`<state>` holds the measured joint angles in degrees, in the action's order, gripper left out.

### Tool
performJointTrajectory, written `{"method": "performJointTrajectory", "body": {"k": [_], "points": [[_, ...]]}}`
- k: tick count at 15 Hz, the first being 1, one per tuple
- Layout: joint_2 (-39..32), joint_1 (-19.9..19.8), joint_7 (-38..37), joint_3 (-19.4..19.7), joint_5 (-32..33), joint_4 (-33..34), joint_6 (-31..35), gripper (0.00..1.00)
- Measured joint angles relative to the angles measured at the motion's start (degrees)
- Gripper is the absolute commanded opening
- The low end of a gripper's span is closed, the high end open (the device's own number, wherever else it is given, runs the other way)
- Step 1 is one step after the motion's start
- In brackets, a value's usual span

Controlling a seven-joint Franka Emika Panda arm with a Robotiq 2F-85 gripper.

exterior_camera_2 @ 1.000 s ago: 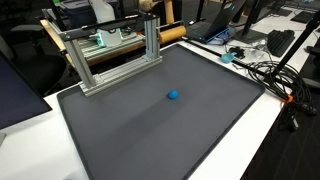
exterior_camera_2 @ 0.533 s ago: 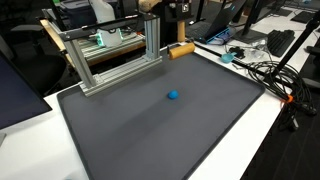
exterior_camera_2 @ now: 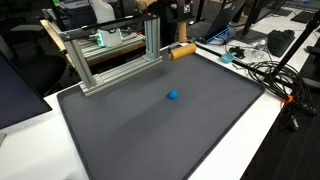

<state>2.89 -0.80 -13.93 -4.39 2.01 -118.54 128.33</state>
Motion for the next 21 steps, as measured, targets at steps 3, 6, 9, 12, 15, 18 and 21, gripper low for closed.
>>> {"method": "performJointTrajectory", "body": {"k": [3,6,9,12,15,18,21], "points": [[-2.6,0.5,0.1,0.0,-0.4,0.4,1.7,0.22],[-6.7,1.0,0.1,0.0,-0.4,1.0,4.2,0.22],[-10.6,1.0,-0.1,0.7,-0.4,2.1,5.9,0.22],[-13.5,1.0,-0.2,2.3,-0.3,3.1,6.0,0.22],[-15.1,1.0,-0.2,3.9,-0.3,3.7,6.0,0.22],[-16.2,1.0,-0.4,5.0,-0.3,4.6,6.1,0.22],[-17.3,1.0,-0.9,5.4,-0.3,5.5,6.1,0.22]]}}
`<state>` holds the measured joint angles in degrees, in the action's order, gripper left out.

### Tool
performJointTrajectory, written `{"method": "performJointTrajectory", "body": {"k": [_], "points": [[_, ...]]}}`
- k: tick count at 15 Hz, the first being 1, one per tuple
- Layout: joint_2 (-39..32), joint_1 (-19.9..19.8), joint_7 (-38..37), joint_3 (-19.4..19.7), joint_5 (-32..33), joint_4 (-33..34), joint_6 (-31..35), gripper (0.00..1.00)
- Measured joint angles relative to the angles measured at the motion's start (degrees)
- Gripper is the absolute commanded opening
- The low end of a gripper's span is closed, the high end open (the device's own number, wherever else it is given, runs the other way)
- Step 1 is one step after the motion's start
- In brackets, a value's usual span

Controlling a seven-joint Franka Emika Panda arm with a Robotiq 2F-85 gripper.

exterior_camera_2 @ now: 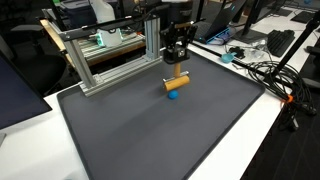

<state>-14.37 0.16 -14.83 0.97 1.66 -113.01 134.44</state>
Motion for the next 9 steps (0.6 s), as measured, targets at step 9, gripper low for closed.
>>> {"method": "performJointTrajectory", "body": {"k": [9], "points": [[-2.4,0.1,-2.4,0.4,0.5,1.8,0.0,0.22]]}}
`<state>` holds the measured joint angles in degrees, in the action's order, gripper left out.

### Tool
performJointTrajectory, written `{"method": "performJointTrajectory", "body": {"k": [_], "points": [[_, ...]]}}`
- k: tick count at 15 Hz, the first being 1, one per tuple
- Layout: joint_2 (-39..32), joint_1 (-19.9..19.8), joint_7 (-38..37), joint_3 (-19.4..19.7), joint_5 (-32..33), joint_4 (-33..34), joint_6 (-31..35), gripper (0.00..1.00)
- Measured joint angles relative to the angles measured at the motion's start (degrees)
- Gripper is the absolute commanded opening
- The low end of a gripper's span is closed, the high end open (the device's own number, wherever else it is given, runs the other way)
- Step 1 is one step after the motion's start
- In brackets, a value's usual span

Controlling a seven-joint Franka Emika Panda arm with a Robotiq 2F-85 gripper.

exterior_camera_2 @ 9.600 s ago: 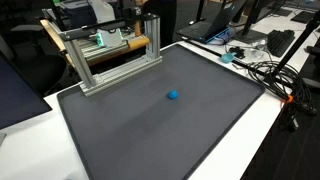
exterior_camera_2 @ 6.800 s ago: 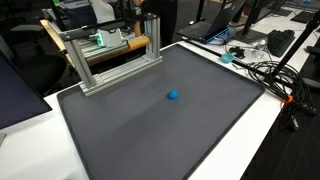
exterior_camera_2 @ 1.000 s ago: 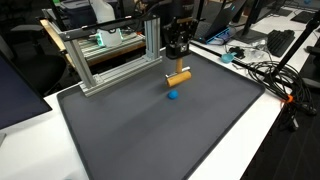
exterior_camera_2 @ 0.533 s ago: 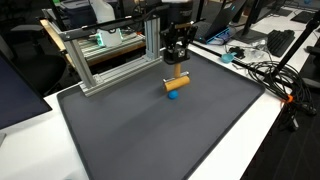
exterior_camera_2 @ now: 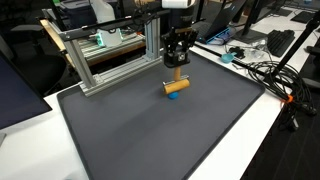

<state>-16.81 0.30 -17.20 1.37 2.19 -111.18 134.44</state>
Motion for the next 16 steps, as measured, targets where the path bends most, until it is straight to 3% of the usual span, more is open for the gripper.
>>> {"method": "performJointTrajectory", "body": {"k": [16], "points": [[-3.3,0.7,-1.3,0.4,0.4,3.7,-2.4,0.22]]}}
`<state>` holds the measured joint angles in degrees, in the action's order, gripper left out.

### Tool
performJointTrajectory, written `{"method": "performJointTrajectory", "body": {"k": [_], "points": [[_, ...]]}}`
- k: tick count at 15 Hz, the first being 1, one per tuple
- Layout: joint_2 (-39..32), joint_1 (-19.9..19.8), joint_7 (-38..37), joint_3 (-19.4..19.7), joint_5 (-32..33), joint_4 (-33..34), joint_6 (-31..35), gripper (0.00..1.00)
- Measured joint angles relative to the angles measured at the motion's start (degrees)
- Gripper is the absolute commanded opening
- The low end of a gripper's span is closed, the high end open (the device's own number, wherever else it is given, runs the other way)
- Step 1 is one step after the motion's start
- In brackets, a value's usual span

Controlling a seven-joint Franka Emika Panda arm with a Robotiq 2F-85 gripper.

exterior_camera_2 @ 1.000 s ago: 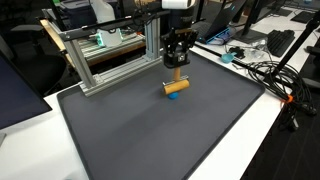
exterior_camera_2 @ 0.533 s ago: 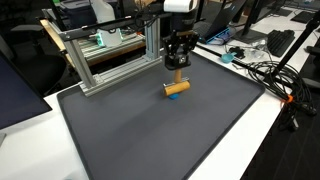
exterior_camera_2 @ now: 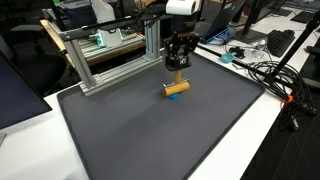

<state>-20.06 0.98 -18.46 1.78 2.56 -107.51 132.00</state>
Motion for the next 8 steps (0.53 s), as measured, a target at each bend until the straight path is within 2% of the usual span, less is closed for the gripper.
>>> {"method": "performJointTrajectory", "body": {"k": [8], "points": [[-2.4,0.0,0.0,0.0,-0.1,3.3,-2.1,0.22]]}}
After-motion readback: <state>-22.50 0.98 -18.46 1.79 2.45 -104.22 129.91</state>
